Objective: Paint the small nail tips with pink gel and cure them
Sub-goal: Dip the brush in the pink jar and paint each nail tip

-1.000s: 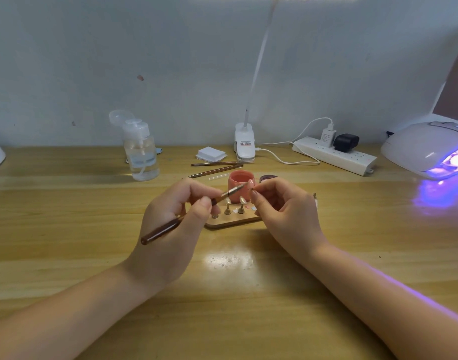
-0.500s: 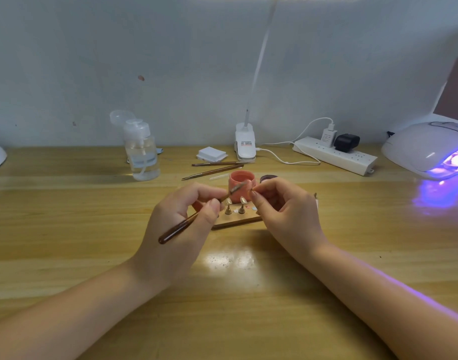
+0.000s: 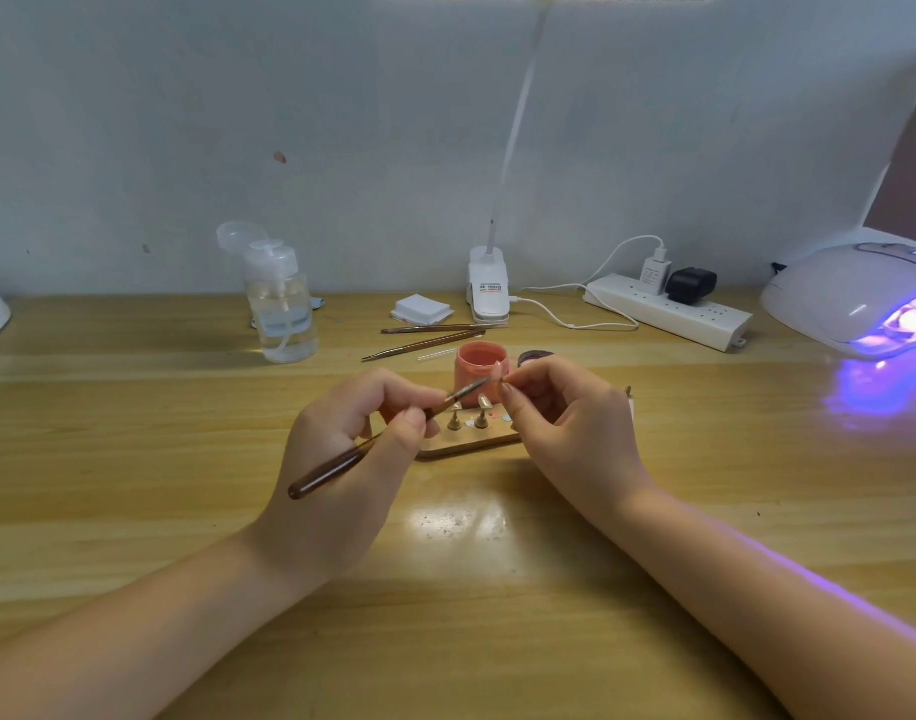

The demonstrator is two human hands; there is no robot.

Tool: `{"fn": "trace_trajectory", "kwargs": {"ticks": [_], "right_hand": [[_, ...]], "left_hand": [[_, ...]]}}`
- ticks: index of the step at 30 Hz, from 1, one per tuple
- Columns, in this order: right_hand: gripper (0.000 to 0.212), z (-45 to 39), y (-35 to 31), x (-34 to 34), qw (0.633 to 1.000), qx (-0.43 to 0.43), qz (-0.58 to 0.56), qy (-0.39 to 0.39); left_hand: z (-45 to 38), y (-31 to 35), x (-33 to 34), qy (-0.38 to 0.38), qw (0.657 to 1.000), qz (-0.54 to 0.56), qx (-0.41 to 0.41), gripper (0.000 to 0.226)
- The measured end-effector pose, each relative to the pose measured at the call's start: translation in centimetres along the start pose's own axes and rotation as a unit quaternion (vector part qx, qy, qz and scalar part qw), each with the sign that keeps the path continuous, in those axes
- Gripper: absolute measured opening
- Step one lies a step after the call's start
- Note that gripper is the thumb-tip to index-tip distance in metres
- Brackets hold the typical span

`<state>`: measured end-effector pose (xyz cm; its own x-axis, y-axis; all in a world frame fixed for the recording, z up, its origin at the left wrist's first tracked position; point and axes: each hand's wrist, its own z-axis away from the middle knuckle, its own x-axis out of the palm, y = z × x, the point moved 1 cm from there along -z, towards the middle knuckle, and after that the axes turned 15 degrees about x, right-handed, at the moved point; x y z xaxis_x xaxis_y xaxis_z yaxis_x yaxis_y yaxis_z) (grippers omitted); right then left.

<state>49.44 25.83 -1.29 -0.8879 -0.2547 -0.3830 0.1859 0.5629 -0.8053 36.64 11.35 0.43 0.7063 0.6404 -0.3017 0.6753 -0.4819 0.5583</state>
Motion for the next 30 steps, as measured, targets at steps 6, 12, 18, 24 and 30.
{"fn": "trace_trajectory", "kwargs": {"ticks": [6, 12, 18, 24, 30], "right_hand": [[0.005, 0.0, 0.0, 0.0, 1.0, -0.008, 0.007, 0.008], [0.004, 0.0, 0.0, 0.1, 1.0, 0.007, -0.004, 0.01], [0.005, 0.1, 0.0, 0.0, 1.0, 0.013, -0.011, 0.0], [0.006, 0.1, -0.1, -0.3, 0.999, 0.026, -0.035, 0.012], [0.006, 0.3, -0.4, -0.5, 1.0, 0.001, -0.023, 0.007]], "left_hand": [[-0.1, 0.0, 0.2, -0.026, 0.999, -0.028, -0.001, 0.018], [0.0, 0.0, 0.3, 0.013, 1.0, 0.025, -0.011, 0.02], [0.0, -0.3, 0.2, 0.024, 0.995, 0.086, -0.042, 0.023], [-0.3, -1.1, -0.1, 0.1, 0.989, 0.081, -0.076, 0.024], [-0.5, -2.0, -0.3, 0.134, 0.98, 0.084, -0.121, 0.027]]}}
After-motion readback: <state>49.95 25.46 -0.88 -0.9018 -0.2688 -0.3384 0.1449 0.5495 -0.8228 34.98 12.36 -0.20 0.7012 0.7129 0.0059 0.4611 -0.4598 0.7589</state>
